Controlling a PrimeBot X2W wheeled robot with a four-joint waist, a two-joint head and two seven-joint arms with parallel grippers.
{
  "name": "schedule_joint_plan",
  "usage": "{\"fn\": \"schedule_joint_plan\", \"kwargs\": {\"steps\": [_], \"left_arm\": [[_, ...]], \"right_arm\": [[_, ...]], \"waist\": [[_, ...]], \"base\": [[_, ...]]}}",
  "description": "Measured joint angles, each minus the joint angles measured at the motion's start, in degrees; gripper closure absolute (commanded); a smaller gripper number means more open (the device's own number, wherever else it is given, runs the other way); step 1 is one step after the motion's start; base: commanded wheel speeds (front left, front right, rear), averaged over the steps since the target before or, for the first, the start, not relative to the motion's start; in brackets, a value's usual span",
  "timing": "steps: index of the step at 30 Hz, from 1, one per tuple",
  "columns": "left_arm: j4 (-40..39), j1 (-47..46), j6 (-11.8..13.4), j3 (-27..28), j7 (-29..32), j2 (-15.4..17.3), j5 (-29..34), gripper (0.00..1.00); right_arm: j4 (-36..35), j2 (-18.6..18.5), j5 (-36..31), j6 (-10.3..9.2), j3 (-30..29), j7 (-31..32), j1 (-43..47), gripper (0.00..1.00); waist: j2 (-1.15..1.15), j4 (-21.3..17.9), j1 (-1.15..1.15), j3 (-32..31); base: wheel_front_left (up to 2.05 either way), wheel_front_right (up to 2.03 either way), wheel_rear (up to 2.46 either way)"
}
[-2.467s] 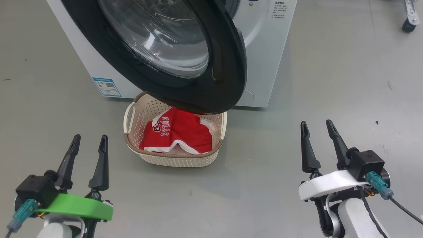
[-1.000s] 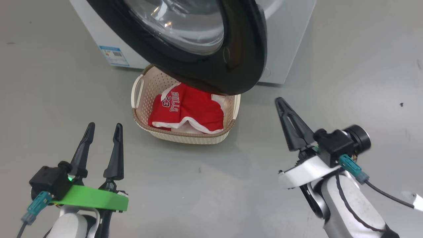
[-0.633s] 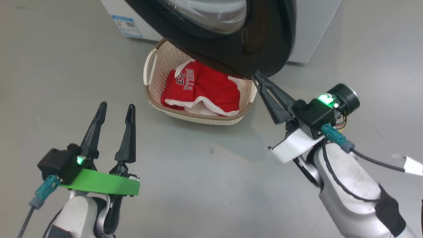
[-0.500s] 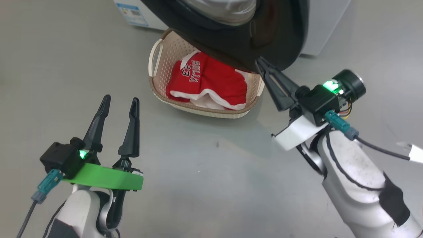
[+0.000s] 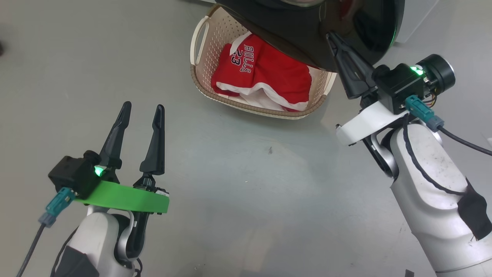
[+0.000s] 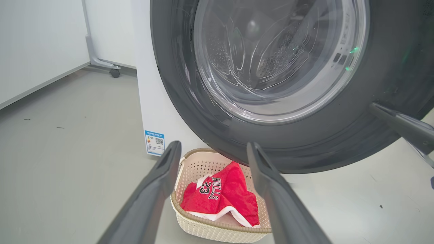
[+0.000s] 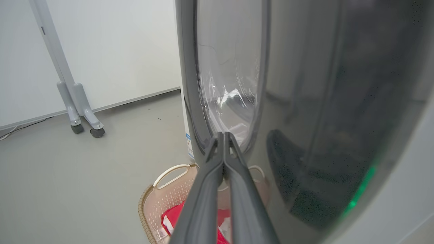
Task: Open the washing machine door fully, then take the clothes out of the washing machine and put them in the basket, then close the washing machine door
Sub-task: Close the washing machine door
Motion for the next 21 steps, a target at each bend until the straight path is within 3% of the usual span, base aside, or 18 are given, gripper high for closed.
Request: {"fn": "schedule_joint_plan", "kwargs": {"steps": [8, 21], "left_arm": [[0.32, -0.26, 0.0, -0.93, 0.0, 0.02, -0.32, 0.0], [0.13, -2.42, 0.0, -0.75, 0.0, 0.41, -1.31, 0.0]], "right_arm": [[1.33, 0.0, 0.15, -0.16, -1.18, -0.9, -1.94, 1.0], [1.67, -0.29, 0.7, -2.08, -5.03, -0.94, -8.66, 1.0]], "waist": [[0.0, -0.1, 0.0, 0.67], [0.0, -0.86, 0.0, 4.54]], "base": [[0.0, 0.0, 0.0], [0.0, 0.0, 0.0]]}}
